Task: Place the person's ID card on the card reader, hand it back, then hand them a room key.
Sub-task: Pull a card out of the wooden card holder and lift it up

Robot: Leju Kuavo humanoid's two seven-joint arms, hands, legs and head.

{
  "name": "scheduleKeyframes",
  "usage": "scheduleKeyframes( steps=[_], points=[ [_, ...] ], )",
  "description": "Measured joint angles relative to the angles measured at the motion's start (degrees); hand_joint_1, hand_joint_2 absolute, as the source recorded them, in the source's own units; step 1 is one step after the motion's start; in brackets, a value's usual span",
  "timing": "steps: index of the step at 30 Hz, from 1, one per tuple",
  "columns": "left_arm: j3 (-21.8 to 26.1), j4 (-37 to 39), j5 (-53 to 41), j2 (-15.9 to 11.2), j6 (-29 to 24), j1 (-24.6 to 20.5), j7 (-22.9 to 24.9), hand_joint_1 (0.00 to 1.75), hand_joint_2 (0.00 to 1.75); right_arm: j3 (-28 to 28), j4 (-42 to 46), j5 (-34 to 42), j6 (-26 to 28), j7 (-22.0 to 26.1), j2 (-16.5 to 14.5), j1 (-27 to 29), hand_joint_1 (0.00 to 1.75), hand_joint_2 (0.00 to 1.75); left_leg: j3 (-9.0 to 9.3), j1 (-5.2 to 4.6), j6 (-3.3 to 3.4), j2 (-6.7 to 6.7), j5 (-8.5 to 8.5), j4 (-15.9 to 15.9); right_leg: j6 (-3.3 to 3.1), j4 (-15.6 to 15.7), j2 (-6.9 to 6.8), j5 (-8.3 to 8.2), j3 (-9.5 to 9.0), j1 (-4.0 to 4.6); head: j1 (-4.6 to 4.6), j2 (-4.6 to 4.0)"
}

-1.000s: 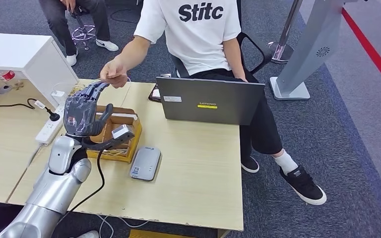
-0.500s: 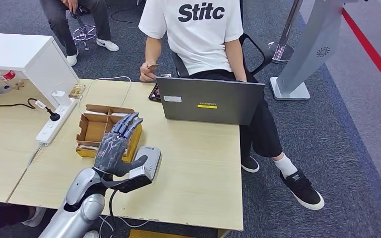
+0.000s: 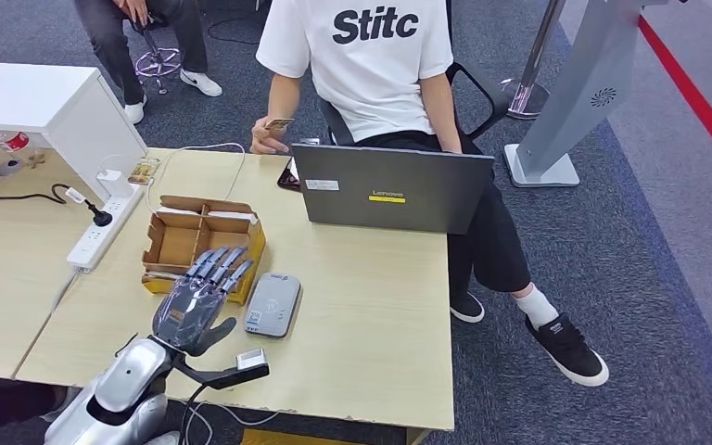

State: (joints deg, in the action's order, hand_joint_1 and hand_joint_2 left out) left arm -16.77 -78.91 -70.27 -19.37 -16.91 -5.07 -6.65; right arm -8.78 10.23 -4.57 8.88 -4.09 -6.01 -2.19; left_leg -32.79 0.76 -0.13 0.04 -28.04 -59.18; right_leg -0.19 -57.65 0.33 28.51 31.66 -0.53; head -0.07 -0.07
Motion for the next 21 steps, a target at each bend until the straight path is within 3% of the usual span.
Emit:
scheduleKeyframes(
  steps=[5,15,21],
  points=[
    [0.72,3.29,-2.76,-1.58,-1.36,-0.32,1.71,0.0,1.75,-0.01,0.0,-0.41,0.02,-0.51,0.0,-0.01,0.0,1.75,0.0,-0.01,0.0,0.0,0.0,0.0,0.0,0.0,0.0,0.0,0.0,0.0,0.01,0.0],
    [2.31,12.37,-6.46,-2.29,-2.73,-3.47,3.97,0.0,1.75,-0.01,0.0,-1.13,-0.03,-0.55,0.0,-0.03,0.0,1.75,0.01,0.0,0.0,0.0,0.01,0.0,0.0,0.0,-0.01,0.0,0.0,0.0,0.0,0.0],
    [4.1,16.78,-8.14,-1.85,-9.13,-5.83,5.23,0.0,1.75,-0.02,0.0,-1.92,0.02,-0.8,0.0,-0.06,0.0,1.75,0.01,0.0,0.0,-0.01,0.01,-0.01,0.0,0.0,-0.01,0.0,0.01,0.0,0.01,0.0]
  ],
)
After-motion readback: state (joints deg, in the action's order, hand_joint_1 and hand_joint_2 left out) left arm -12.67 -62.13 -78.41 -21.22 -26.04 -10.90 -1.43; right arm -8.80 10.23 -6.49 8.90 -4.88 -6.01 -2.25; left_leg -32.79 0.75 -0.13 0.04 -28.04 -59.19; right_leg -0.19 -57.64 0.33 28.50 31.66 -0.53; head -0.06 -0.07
